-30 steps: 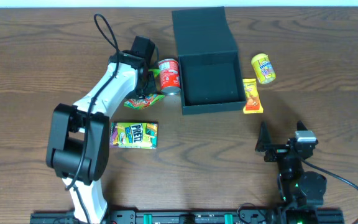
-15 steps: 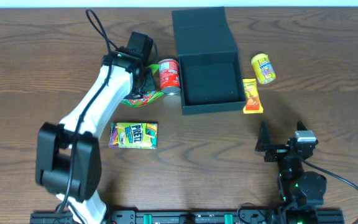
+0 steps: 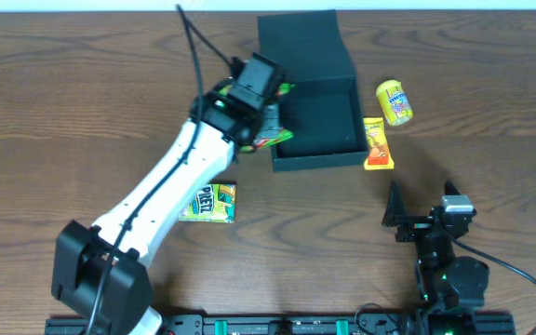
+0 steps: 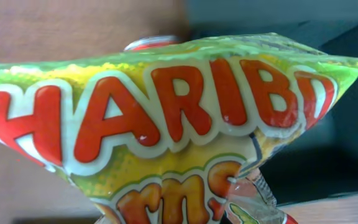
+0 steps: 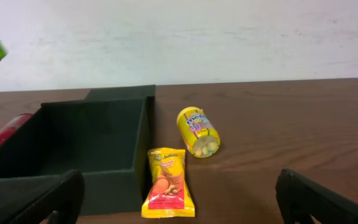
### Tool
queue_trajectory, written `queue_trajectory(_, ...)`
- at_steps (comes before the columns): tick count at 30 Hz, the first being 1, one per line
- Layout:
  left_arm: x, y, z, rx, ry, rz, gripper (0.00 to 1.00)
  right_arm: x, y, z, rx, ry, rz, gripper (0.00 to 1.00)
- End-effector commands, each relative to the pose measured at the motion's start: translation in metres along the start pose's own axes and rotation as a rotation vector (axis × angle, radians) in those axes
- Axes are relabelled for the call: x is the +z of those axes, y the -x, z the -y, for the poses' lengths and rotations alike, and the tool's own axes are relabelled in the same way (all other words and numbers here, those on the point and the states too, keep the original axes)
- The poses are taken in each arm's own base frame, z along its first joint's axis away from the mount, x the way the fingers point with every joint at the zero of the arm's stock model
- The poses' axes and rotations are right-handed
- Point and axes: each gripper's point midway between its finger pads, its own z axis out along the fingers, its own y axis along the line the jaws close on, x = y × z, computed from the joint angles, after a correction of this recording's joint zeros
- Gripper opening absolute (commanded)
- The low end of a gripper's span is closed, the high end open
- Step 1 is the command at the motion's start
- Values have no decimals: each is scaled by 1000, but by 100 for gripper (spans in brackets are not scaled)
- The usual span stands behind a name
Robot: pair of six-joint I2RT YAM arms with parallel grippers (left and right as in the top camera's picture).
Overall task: Pack container
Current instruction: 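Lift the Haribo bag with the left gripper and carry it over the box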
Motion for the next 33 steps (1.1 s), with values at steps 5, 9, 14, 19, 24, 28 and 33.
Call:
queue_trajectory(5, -10, 32, 20, -93, -46, 125, 8, 0, -1, 2, 10, -8, -3, 99)
queue_trajectory(9, -4, 38, 35, -99, -111, 141, 9, 0, -1, 2, 10, -8, -3, 99)
queue_trajectory(14, 14, 38, 51, -95, -164, 132, 11, 0, -1, 2, 10, -8, -3, 99)
queue_trajectory(19, 40, 21, 60, -77, -177, 61, 11, 0, -1, 2, 10, -9, -3, 99)
queue_trajectory(24, 60, 3, 67, -64, -191, -7, 22, 0, -1, 2, 10, -8, -3, 99)
queue_trajectory(28, 69, -2, 72, -61, -216, -31, 36, 0, -1, 2, 10, -8, -3, 99)
queue_trajectory(33, 68, 2, 76, -62, -232, -17, 41, 0, -1, 2, 10, -9, -3, 99)
